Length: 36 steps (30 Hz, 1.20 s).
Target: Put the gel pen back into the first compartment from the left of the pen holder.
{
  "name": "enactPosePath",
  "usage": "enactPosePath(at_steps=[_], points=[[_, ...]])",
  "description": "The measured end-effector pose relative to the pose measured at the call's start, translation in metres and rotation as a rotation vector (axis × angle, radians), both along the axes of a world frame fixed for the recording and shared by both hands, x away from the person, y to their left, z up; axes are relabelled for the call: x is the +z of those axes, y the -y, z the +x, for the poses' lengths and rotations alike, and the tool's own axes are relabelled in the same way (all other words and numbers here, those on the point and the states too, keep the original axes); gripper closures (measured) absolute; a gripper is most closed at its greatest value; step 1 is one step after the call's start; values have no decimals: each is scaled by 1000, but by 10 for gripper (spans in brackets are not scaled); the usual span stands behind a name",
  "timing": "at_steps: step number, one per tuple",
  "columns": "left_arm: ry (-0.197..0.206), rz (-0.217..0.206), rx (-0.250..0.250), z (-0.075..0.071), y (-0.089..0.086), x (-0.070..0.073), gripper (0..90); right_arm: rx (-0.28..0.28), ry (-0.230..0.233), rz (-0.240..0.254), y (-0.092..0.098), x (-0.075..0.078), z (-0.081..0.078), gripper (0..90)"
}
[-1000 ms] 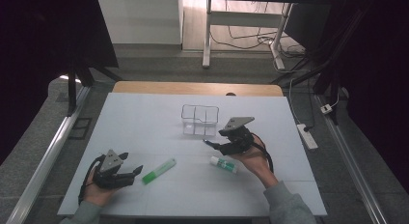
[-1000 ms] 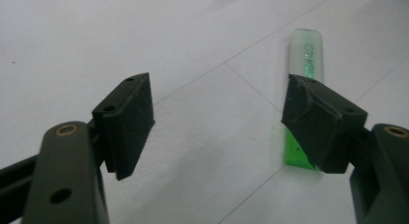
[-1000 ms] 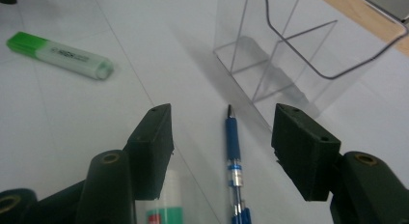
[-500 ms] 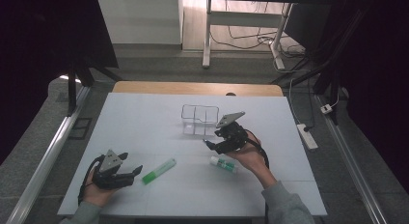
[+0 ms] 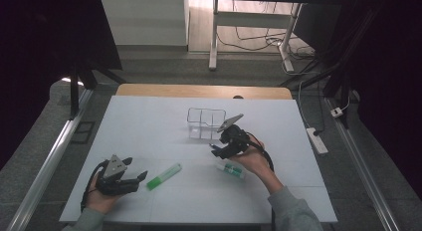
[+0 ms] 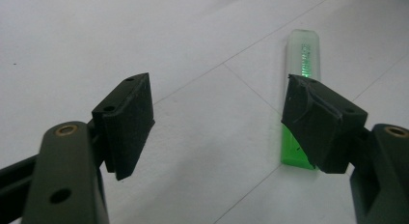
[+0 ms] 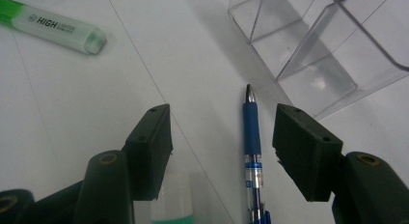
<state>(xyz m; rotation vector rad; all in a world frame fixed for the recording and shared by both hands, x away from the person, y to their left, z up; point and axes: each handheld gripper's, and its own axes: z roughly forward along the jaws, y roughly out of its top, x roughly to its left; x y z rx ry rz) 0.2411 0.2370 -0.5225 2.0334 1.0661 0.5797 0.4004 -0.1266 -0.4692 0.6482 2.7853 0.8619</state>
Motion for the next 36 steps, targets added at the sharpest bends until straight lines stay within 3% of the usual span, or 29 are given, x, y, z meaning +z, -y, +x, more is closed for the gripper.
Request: enactPosePath(at_steps=[9,14,17,23,27,31,33,36], points=[[-5,3,-2,0,1,-1,266,1,-16,-22,-3,-6,6,407],[-6,5,-2,0,1,-1,266,-39,-48,-58,-6,-15,15,436],[-8,6,-3,1,2,-1,266,-48,-69,-106,-12,-26,22,484],[-12,10,-5,2,3,-2,266,-46,-84,-146,-17,-34,30,562],[-14,11,-6,3,3,-3,265,-21,-74,-187,-19,-35,32,631],[-14,15,-8,3,4,-2,265,-14,-82,-193,-21,-34,33,725],[-12,15,-8,3,5,-2,266,9,-65,-203,-20,-34,34,794],[-8,16,-7,3,5,-1,266,18,-71,-192,-18,-34,35,801]])
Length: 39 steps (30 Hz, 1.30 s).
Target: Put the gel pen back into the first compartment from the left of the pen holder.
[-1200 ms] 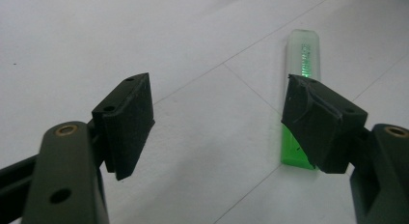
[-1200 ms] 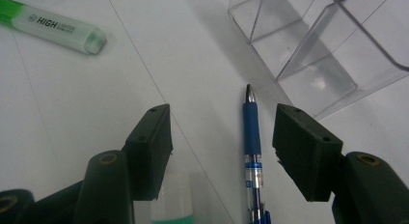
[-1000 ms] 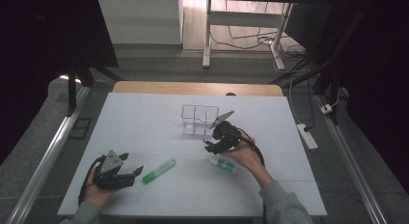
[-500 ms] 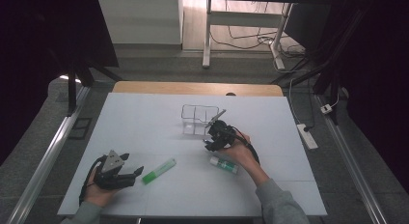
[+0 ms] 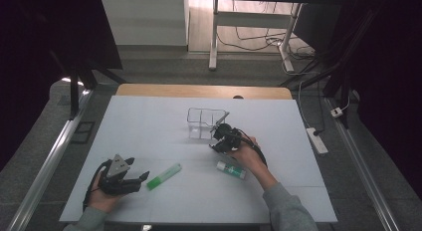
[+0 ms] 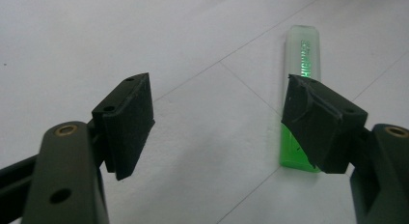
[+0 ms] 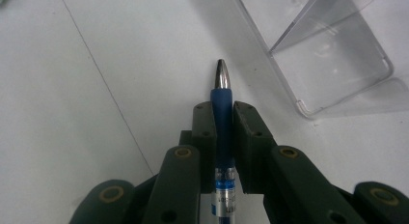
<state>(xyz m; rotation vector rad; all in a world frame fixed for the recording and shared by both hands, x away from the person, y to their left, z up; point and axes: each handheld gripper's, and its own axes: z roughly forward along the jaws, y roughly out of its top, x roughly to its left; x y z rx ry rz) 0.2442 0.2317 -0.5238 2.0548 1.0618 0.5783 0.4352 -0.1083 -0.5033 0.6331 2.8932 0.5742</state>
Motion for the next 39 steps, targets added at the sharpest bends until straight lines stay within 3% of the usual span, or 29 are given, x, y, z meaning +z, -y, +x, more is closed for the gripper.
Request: enactPosePath(at_steps=[5,6,8,9,19,20,28,39], points=[[4,7,0,0,1,1,266,43,50,-22,-1,3,-7,805],[5,8,0,0,2,1,266,31,60,15,1,9,-9,805],[5,9,0,0,2,1,266,27,74,35,3,14,-10,806],[6,10,1,0,2,2,266,17,103,79,8,22,-12,806],[10,14,-4,1,5,2,266,-2,219,221,20,50,-26,806],[10,12,-5,1,5,2,266,-4,241,262,23,55,-30,806],[13,2,-7,1,5,3,265,-13,289,373,26,73,-41,806],[9,-8,-12,2,6,3,265,-43,311,465,31,81,-45,805]])
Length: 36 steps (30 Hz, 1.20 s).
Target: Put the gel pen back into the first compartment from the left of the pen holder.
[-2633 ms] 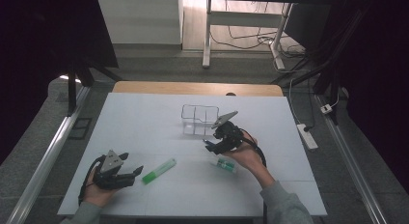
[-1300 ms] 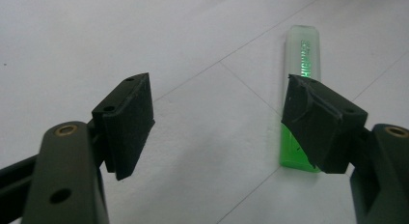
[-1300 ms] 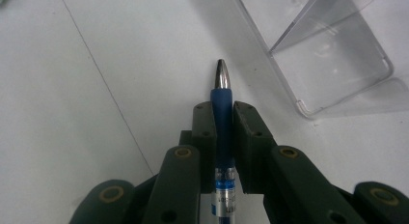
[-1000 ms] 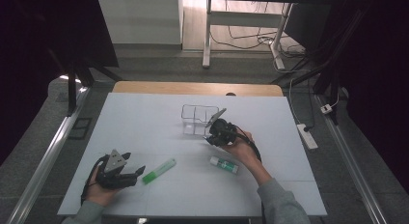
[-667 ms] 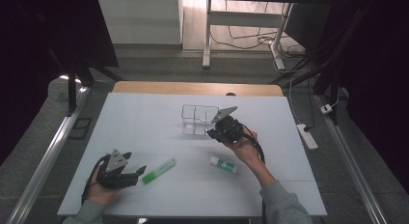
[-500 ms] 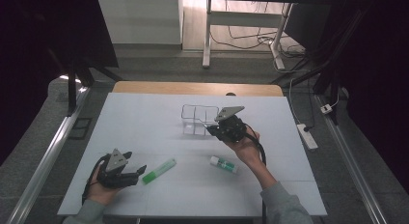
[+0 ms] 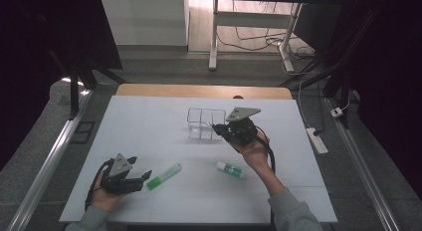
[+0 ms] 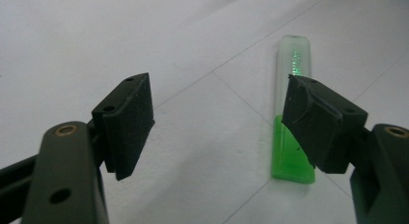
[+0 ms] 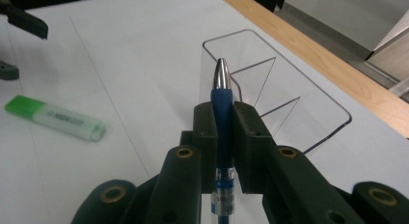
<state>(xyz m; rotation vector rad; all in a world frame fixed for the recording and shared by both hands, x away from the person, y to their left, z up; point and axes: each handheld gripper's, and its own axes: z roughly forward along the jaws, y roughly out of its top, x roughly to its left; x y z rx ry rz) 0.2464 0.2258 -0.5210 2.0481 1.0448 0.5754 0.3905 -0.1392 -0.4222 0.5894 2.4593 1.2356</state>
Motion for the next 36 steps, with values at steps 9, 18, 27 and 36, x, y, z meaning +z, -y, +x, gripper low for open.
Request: enactPosePath(at_steps=[9,18,27,36], points=[[-2,-10,4,1,0,-1,264,-16,30,78,5,13,-2,805],[-6,-12,16,3,-2,-2,259,-28,44,127,4,19,0,805],[-4,-26,23,0,-6,-2,258,-44,27,177,-13,18,18,805],[-8,-56,-4,3,-4,-3,261,-65,68,189,-28,34,27,805]])
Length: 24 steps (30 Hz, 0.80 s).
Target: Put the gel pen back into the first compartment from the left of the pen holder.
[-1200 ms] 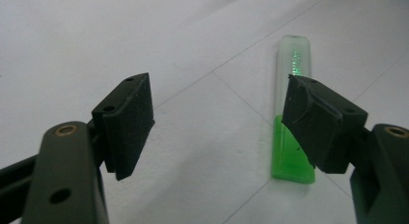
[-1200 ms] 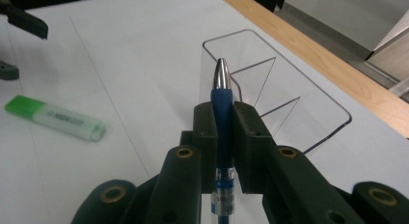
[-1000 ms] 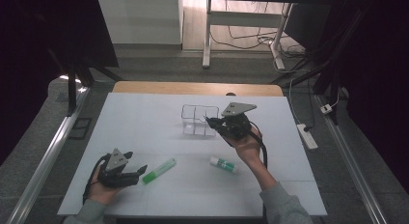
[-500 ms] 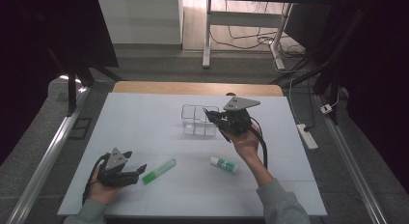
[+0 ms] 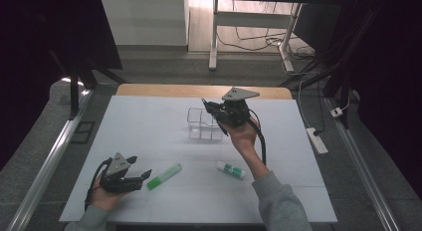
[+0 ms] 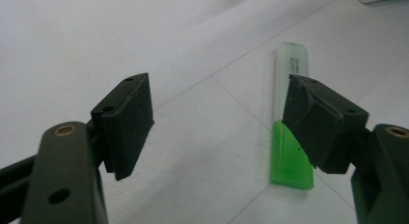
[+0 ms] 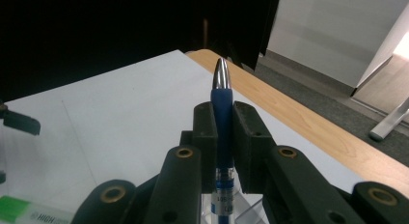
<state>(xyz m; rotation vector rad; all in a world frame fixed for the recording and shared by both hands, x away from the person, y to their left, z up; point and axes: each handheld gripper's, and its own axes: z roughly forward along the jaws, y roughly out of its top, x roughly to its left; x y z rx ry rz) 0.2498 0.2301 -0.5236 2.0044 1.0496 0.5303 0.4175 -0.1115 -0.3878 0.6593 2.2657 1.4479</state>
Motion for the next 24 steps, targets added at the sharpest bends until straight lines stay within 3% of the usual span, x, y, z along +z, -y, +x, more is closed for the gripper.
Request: enactPosePath(at_steps=[14,19,24], points=[[6,13,18,1,0,2,261,-2,22,43,-22,9,4,804],[6,24,19,-1,1,2,258,1,4,89,-24,10,8,804],[7,25,21,-4,-1,1,258,4,-5,99,-34,7,16,804]])
